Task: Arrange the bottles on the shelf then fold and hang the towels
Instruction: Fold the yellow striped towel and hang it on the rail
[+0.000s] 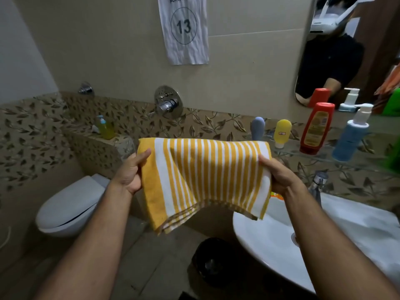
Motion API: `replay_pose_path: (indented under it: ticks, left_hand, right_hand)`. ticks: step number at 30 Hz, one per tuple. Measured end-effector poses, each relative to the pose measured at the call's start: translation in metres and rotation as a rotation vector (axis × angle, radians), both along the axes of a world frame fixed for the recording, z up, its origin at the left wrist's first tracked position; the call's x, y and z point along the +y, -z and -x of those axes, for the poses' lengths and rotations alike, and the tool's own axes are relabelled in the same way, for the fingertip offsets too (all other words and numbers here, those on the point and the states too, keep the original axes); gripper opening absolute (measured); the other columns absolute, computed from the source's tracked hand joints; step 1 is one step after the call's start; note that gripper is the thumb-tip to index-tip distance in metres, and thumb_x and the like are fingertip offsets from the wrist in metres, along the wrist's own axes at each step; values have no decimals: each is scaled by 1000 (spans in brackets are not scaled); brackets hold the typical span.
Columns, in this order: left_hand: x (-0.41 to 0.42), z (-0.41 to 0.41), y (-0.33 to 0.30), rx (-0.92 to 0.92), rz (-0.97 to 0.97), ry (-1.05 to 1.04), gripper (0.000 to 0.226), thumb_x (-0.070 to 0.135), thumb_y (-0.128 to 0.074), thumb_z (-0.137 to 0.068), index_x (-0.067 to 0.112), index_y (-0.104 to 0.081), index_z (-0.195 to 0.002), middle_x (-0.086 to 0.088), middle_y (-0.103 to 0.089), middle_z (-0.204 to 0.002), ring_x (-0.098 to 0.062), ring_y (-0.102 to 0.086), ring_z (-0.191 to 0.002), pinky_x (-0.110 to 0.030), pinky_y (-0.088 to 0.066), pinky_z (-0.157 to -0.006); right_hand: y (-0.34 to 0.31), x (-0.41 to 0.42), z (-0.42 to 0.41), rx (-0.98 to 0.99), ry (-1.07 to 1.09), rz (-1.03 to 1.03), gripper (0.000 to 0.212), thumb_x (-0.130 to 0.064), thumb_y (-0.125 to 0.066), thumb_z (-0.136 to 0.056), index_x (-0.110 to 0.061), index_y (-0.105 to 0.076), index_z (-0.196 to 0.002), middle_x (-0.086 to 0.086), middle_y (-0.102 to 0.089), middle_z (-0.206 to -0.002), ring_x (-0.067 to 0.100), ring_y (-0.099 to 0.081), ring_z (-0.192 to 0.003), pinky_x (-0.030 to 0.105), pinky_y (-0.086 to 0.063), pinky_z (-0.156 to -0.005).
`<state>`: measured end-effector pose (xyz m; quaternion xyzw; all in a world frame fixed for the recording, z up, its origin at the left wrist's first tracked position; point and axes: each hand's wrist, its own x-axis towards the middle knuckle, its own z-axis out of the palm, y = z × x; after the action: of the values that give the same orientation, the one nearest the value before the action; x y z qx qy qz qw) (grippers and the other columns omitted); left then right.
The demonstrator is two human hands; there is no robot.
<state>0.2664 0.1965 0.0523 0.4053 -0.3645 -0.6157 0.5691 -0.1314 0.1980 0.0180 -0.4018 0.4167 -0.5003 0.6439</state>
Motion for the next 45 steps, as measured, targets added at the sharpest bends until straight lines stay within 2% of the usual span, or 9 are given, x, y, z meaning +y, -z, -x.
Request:
replay_pose_path:
  ticks: [6, 13, 19, 25, 28, 31, 36, 40, 45]
  left_hand:
    - [-4, -14, 8, -184, -42, 23, 50, 16, -74, -73, 8, -63, -121, -20, -67, -121, -30, -69, -100, -44, -56, -82]
    - [-1, -39, 59, -103, -298, 181, 77, 78, -41, -79, 17, -66, -119, -14, -70, -117, -31, -64, -111, -47, -46, -94]
    - [0, -29, 77, -133, -260, 74, 36, 29, -70, -74, 10, -71, -104, -19, -70, -113, -28, -73, -87, -39, -58, -68]
    - [-19, -32, 60, -208, -173, -12, 44, 25, -77, -73, 8, -67, -111, -15, -74, -103, -28, -73, -87, -36, -59, -66]
    - [-29, -25, 60, -276, -167, -130, 36, 23, -78, -78, 8, -66, -108, -16, -73, -103, -28, -71, -89, -36, -57, -70]
    - [-37, -19, 59, -332, -168, -235, 51, 25, -79, -79, 9, -59, -123, -8, -68, -107, -24, -66, -93, -37, -55, -74]
    - [-39, -20, 43, -411, -41, -283, 69, 27, -78, -81, 21, -45, -142, -2, -52, -126, -11, -56, -93, -27, -48, -69]
    - [-41, -22, 29, -532, 63, -319, 75, 25, -78, -80, 28, -41, -144, -2, -43, -143, -19, -50, -112, -24, -47, -69]
    - [-37, -30, 15, -660, 166, -196, 84, 0, -75, -78, 29, -36, -146, -8, -42, -145, -26, -52, -120, -40, -54, -86]
  right_hand:
    - [-20, -2, -15, 136, 43, -29, 43, -29, -69, -85, -8, -63, -122, 15, -75, -106, 34, -70, -98, 49, -56, -83]
    - [-32, -9, -39, -9, 99, -110, 23, -22, -58, -96, -2, -68, -102, 15, -77, -89, 27, -76, -77, 37, -61, -59]
    - [-18, -7, -40, 207, 109, -246, 29, -21, -65, -93, -3, -62, -115, 17, -75, -94, 33, -70, -91, 47, -55, -81]
    - [-31, -10, -27, 450, 119, -282, 57, -25, -73, -87, -4, -47, -133, 20, -63, -122, 38, -63, -107, 57, -52, -93]
    - [-28, -11, -26, 569, 219, -292, 56, -26, -77, -83, -1, -54, -128, 19, -63, -121, 36, -63, -107, 54, -52, -95]
    - [-23, -13, -29, 553, 319, -212, 55, -29, -78, -82, 0, -59, -125, 18, -64, -119, 33, -64, -105, 51, -53, -96]
    - [-23, -15, -20, 462, 212, -52, 84, -19, -77, -82, -26, -30, -151, 16, -39, -147, 37, -52, -122, 54, -48, -99]
    - [-29, -15, -19, 769, 68, 45, 104, 3, -78, -75, -34, -20, -154, 17, -32, -151, 38, -48, -128, 52, -52, -97]
    - [-32, -13, -27, 1080, 187, 162, 87, 2, -73, -80, -22, -31, -152, 15, -42, -149, 33, -52, -127, 45, -56, -92]
